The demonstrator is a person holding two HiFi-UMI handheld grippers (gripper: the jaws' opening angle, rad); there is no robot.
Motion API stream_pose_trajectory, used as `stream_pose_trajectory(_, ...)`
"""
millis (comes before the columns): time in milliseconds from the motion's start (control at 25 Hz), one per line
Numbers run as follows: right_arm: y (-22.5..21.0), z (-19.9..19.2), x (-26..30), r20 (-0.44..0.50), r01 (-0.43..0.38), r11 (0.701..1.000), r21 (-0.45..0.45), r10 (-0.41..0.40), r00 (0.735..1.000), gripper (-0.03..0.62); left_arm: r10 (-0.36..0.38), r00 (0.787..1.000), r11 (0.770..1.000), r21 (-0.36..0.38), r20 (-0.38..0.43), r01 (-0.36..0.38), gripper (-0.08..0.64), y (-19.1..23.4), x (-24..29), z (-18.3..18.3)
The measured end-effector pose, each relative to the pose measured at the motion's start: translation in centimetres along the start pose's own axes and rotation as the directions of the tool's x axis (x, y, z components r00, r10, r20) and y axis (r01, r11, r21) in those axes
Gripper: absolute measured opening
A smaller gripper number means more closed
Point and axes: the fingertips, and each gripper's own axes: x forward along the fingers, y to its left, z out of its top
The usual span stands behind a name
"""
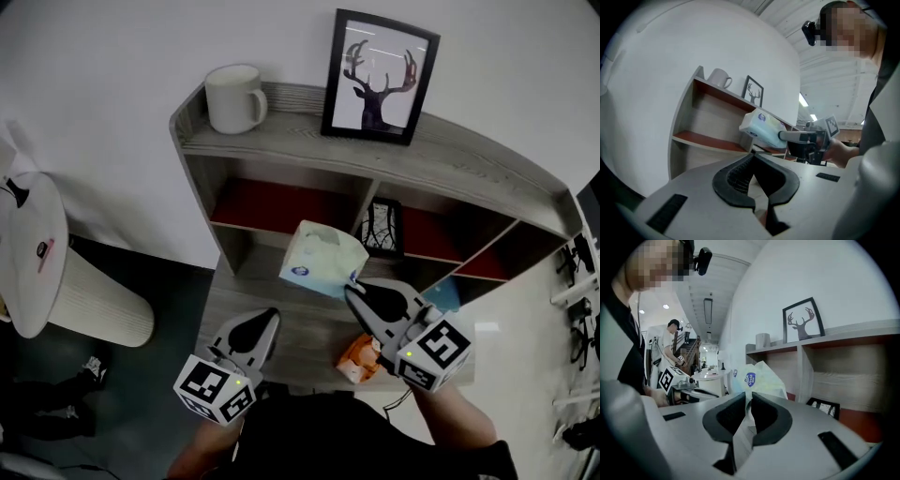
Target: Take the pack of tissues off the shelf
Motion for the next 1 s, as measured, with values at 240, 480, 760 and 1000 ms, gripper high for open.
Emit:
stream_pose_trajectory(240, -2.1, -3.3, -6.8, -0.003, 0.052, 0.998, -0.046, -0.052, 0.999, 0.034, -0.012, 0.999, 1.0, 0.025, -0.042, 0.013, 0.014, -3.4, 2.1, -0.9)
stream_pose_trajectory(480, -4.6, -7.2, -12.8, -0.026, 0.134, 0.991, 0.012, -0.133, 0.991, 0.035, -0.044, 0.997, 0.998, 0.04, -0.065, 0.047, 0.012, -7.1, 4.6, -1.6)
stream_pose_trajectory(760, -6.9, -11.0, -18.3, -0.074, 0.192, 0.981, 0.034, -0.189, 0.979, 0.034, -0.087, 0.991, 0.995, 0.046, -0.097, 0.092, 0.012, -11.4, 8.5, -3.0)
stream_pose_trajectory(1000, -8.9, -16.1, -22.1, -0.144, 0.249, 0.965, 0.089, -0.235, 0.961, 0.035, -0.107, 0.986, 0.993, 0.044, -0.13, 0.113, 0.012, -14.2, 11.2, -4.6)
